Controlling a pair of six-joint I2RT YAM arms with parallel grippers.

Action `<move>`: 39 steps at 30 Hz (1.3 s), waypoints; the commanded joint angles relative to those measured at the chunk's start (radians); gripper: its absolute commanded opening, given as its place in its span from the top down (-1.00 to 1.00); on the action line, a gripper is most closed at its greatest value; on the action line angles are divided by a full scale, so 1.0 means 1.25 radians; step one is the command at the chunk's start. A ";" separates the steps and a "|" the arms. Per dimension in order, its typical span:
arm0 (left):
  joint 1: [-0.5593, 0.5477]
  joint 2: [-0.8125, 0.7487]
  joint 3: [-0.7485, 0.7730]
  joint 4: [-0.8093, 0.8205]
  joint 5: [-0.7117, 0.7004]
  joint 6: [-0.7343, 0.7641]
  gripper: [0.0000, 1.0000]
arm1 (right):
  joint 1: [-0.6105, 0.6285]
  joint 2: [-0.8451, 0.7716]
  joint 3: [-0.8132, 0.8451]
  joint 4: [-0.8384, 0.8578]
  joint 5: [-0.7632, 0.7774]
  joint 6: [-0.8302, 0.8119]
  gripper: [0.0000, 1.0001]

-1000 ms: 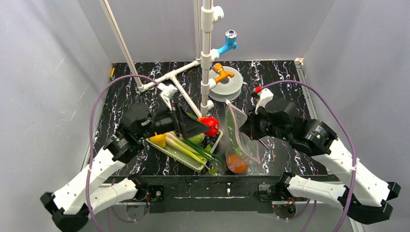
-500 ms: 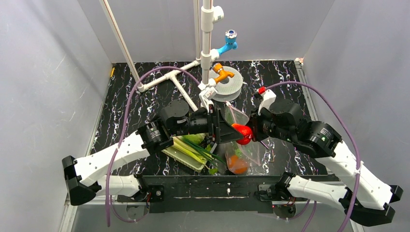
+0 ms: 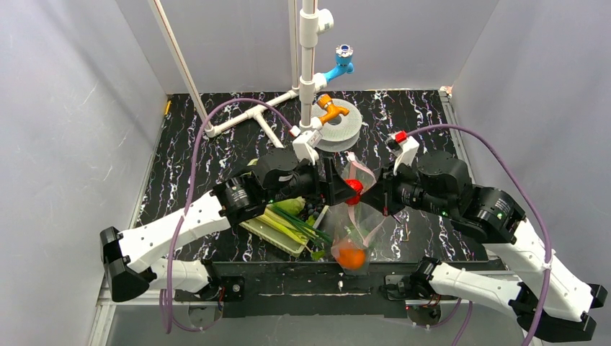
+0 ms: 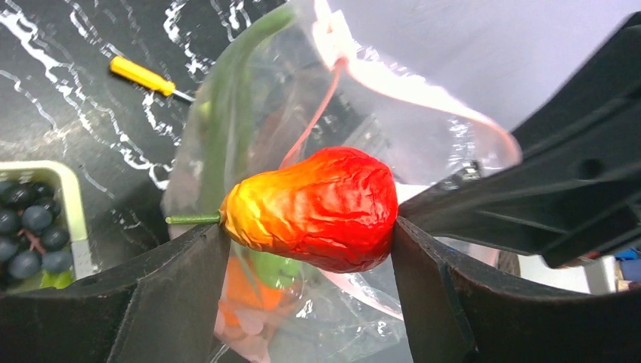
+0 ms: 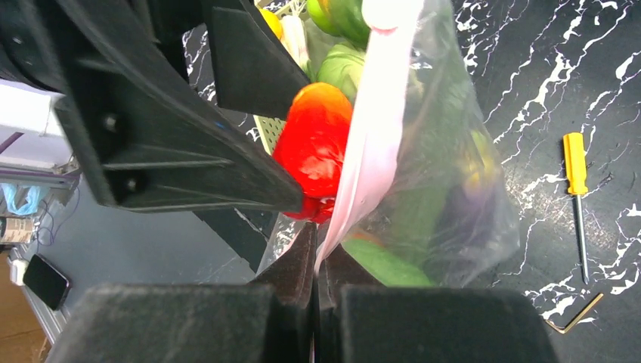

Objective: Place the food in the zip-top bag and seal the zipper
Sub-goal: Place the fake fruit in the zipper food storage bag.

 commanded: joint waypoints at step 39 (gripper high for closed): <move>0.071 -0.321 -0.205 -0.328 -0.170 -0.028 0.76 | 0.115 0.228 -0.005 0.074 0.082 -0.017 0.97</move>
